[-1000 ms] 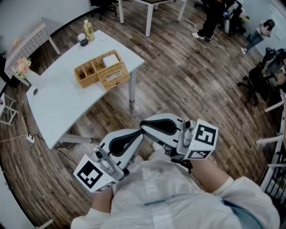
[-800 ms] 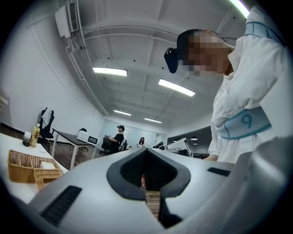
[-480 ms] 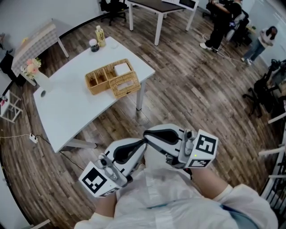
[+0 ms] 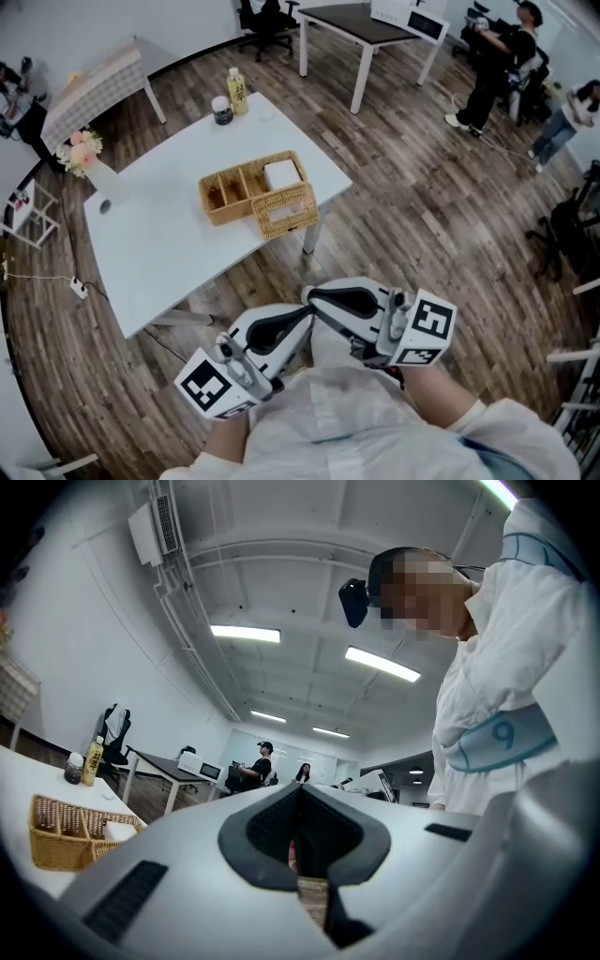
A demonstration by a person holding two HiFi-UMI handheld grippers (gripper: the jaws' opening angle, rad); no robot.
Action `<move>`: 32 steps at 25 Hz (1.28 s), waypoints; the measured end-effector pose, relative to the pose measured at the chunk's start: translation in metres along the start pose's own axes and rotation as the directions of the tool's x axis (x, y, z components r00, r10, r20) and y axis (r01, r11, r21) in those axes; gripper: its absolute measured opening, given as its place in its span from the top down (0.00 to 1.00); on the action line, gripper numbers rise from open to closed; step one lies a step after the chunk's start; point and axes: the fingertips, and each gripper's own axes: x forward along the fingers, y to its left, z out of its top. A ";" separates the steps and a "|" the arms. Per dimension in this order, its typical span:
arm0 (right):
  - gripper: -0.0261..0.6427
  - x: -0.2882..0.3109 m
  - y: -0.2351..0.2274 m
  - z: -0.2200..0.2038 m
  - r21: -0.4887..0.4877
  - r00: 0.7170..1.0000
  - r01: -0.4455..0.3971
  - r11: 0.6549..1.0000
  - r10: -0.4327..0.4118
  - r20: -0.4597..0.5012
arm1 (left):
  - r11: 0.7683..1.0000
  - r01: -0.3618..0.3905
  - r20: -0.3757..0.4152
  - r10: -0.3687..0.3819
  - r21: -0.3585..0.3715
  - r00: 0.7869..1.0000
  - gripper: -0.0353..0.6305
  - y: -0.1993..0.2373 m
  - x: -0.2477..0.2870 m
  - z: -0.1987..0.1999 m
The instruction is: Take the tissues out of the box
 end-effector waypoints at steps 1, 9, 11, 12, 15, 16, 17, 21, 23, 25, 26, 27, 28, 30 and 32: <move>0.91 0.003 -0.008 0.003 0.002 1.000 -0.006 1.000 0.006 0.001 | 1.000 -0.004 0.003 0.004 0.000 1.000 0.94 0.008 0.004 0.001; 0.91 0.030 -0.071 0.016 0.022 0.999 -0.039 0.999 0.040 -0.026 | 0.998 -0.064 0.011 0.064 -0.020 0.998 0.94 0.073 0.031 0.007; 0.91 0.036 -0.084 0.020 0.021 0.998 -0.047 0.999 0.048 -0.040 | 0.997 -0.078 0.011 0.078 -0.020 0.997 0.94 0.086 0.037 0.010; 0.91 0.039 -0.090 0.022 0.019 0.998 -0.050 0.999 0.051 -0.047 | 0.996 -0.083 0.008 0.084 -0.020 0.996 0.94 0.092 0.040 0.010; 0.91 0.045 -0.108 0.029 0.016 0.996 -0.059 0.998 0.060 -0.058 | 0.995 -0.095 -0.005 0.095 -0.021 0.995 0.94 0.110 0.049 0.010; 0.91 0.047 -0.114 0.032 0.020 0.996 -0.062 0.998 0.063 -0.059 | 0.995 -0.099 -0.010 0.099 -0.021 0.995 0.94 0.116 0.052 0.011; 0.91 0.050 -0.119 0.035 0.023 0.996 -0.064 0.998 0.065 -0.058 | 0.995 -0.103 -0.012 0.102 -0.020 0.995 0.94 0.121 0.055 0.013; 0.91 0.059 -0.141 0.046 0.027 0.995 -0.074 0.997 0.076 -0.061 | 0.993 -0.119 -0.023 0.118 -0.008 0.993 0.94 0.143 0.069 0.023; 0.91 0.064 -0.152 0.051 0.027 0.995 -0.080 0.996 0.082 -0.064 | 0.992 -0.129 -0.028 0.128 -0.005 0.991 0.94 0.155 0.076 0.026; 0.91 0.069 -0.164 0.055 0.030 0.994 -0.087 0.996 0.088 -0.062 | 0.991 -0.137 -0.031 0.136 -0.007 0.990 0.94 0.167 0.081 0.028; 0.91 0.072 -0.170 0.057 0.031 0.994 -0.089 0.996 0.091 -0.060 | 0.990 -0.139 -0.032 0.139 -0.008 0.990 0.94 0.173 0.084 0.028; 0.91 0.074 -0.176 0.058 0.030 0.994 -0.091 0.995 0.093 -0.058 | 0.990 -0.141 -0.031 0.141 -0.008 0.990 0.94 0.179 0.086 0.028; 0.91 0.076 -0.182 0.060 0.029 0.994 -0.093 0.995 0.094 -0.057 | 0.990 -0.142 -0.030 0.142 -0.008 0.989 0.94 0.185 0.089 0.029; 0.91 0.082 -0.193 0.065 0.029 0.994 -0.095 0.995 0.097 -0.055 | 0.990 -0.142 -0.030 0.142 -0.004 0.989 0.94 0.197 0.095 0.032; 0.91 0.087 -0.204 0.071 0.035 0.994 -0.099 0.994 0.101 -0.050 | 0.990 -0.138 -0.034 0.138 0.001 0.990 0.94 0.208 0.100 0.035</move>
